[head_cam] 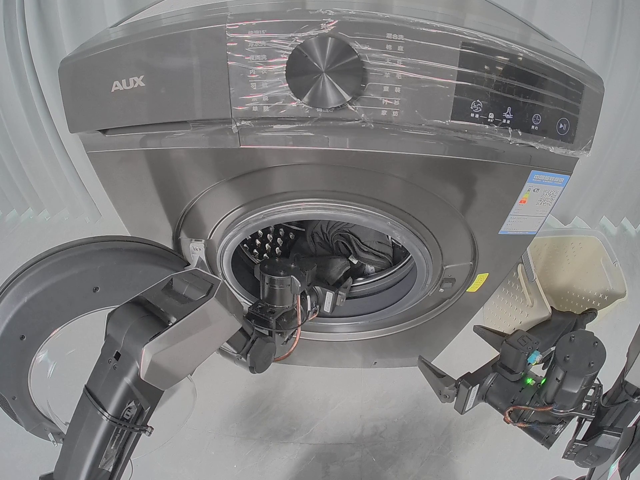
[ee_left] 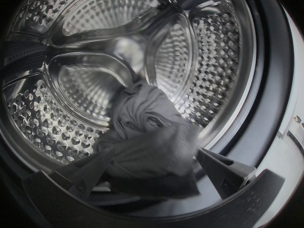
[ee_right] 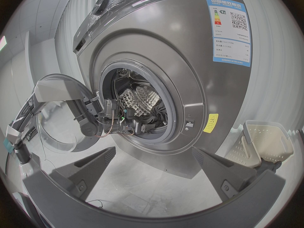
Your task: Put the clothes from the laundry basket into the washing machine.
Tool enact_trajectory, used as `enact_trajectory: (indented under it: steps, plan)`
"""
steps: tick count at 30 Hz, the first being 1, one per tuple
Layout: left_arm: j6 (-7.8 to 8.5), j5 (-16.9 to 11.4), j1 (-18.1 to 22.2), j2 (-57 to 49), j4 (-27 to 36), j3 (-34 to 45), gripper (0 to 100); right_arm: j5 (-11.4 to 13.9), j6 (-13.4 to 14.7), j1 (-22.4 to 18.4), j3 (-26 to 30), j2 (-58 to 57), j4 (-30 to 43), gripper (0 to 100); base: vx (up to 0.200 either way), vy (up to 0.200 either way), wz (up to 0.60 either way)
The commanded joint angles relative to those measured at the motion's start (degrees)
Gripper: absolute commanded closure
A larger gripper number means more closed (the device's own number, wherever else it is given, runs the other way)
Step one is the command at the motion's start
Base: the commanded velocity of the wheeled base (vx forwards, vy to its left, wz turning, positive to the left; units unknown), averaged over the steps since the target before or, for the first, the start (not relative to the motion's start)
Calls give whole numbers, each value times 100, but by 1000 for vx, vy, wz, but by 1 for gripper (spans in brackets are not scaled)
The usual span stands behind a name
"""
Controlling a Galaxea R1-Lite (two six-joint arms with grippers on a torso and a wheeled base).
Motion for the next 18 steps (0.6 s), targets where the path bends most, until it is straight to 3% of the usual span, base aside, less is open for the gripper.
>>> enact_trajectory:
  steps: [1, 4, 8, 9, 18]
  plan:
    - [165, -97, -95, -240, -40, 529, 0, -1, -1, 14, 9, 5, -2, 0, 0, 0, 0]
    - [288, -97, -68, -144, -66, 511, 0, -1, -1, 14, 9, 5, -2, 0, 0, 0, 0]
    - [314, -88, -33, 6, -92, 371, 0, -1, -1, 14, 0, 5, -2, 0, 0, 0, 0]
    - [314, -88, -16, 41, -119, 318, 100, -1, -1, 14, 0, 5, -2, 0, 0, 0, 0]
    - [323, -88, 46, 129, -180, -16, 100, -1, -1, 14, -9, -22, -2, 0, 0, 0, 0]
